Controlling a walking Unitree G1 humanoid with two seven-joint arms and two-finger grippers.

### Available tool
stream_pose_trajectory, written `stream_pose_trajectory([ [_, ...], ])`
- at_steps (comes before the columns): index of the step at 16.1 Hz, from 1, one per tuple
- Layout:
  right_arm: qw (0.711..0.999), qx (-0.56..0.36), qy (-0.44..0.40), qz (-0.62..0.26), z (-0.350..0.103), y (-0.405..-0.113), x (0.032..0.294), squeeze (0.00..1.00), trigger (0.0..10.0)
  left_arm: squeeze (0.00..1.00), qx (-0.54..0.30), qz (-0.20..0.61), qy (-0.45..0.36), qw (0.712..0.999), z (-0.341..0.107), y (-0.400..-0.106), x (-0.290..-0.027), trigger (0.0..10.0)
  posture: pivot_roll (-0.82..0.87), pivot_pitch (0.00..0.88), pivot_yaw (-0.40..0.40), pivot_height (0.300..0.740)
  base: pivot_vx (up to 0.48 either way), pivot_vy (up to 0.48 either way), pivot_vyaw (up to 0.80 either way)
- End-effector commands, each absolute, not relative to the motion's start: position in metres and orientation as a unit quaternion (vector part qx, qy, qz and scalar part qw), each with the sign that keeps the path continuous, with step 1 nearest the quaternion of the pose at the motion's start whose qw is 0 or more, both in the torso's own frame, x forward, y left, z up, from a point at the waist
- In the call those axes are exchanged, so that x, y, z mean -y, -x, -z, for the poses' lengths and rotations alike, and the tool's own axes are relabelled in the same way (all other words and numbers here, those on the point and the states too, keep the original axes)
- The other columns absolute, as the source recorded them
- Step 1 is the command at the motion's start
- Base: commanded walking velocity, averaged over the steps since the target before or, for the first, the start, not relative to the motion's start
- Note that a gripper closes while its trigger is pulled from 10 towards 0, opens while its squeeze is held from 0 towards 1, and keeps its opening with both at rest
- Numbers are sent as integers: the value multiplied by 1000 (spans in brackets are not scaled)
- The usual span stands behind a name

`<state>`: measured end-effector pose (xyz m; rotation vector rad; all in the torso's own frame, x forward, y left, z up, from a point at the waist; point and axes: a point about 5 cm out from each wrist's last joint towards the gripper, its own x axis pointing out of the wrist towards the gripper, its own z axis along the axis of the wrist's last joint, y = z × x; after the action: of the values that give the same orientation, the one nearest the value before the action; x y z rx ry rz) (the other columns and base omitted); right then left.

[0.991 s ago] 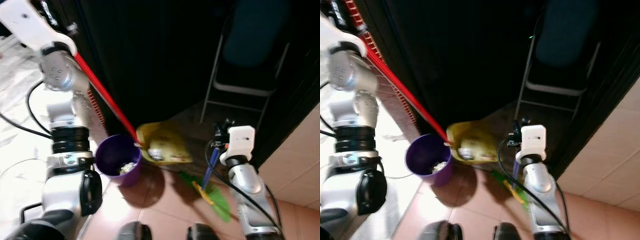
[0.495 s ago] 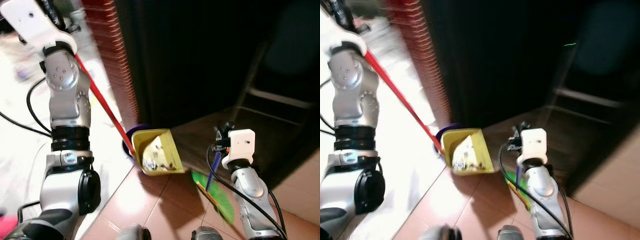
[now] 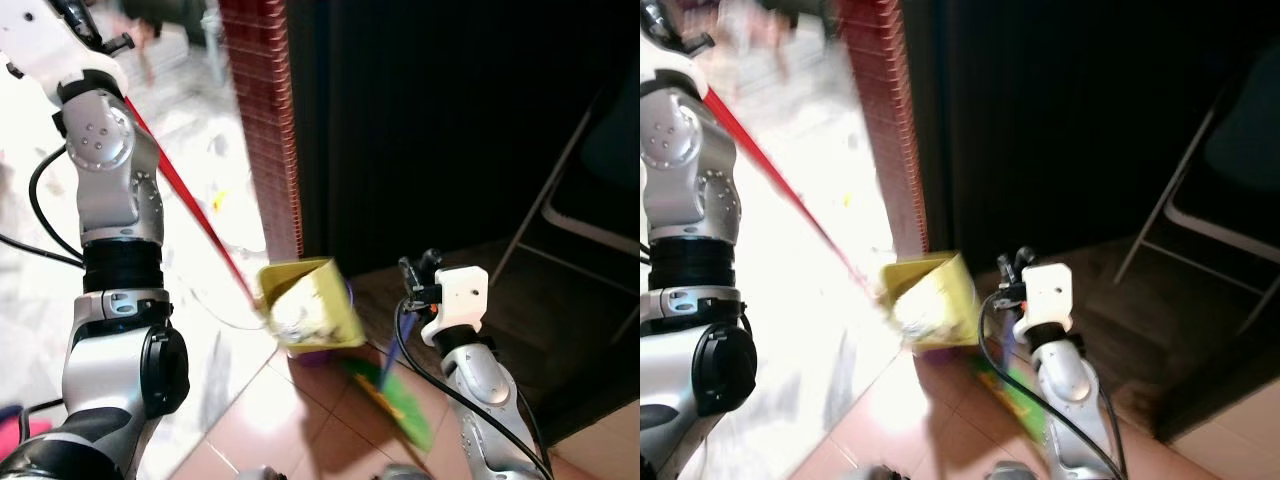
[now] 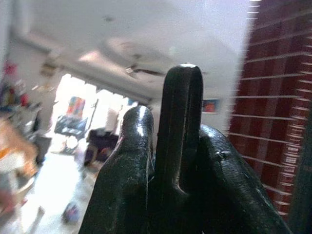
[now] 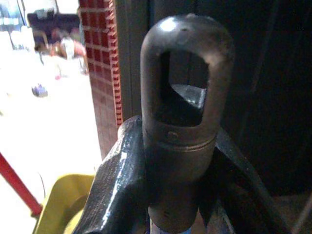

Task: Sweep floor

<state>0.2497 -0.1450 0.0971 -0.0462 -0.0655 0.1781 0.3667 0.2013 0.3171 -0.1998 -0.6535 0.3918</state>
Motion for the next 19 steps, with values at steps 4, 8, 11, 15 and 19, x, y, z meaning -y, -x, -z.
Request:
stream_pose_trajectory([
  [4, 993, 65, 22, -96, -108, -251, 145, 0, 10000, 0, 360, -174, 118, 909, -335, -362, -190, 10000, -163, 0, 100, 740, 202, 129, 0],
  [8, 993, 63, 22, -98, -109, -250, 145, 0, 10000, 0, 373, -200, 82, 902, -338, -360, -196, 10000, -166, 0, 97, 740, 0, 0, 0],
  [11, 993, 61, 24, -96, -108, -248, 146, 0, 10000, 0, 398, -224, 43, 888, -351, -360, -203, 10000, -169, 0, 100, 740, 0, 0, 0],
  [15, 994, 60, 25, -91, -108, -247, 147, 0, 10000, 0, 427, -208, 19, 880, -359, -361, -189, 10000, -182, 0, 102, 740, 0, 0, 0],
  [19, 994, 60, 27, -87, -108, -246, 148, 0, 10000, 0, 426, -177, 29, 887, -349, -364, -164, 10000, -195, 0, 109, 740, 0, 0, 0],
])
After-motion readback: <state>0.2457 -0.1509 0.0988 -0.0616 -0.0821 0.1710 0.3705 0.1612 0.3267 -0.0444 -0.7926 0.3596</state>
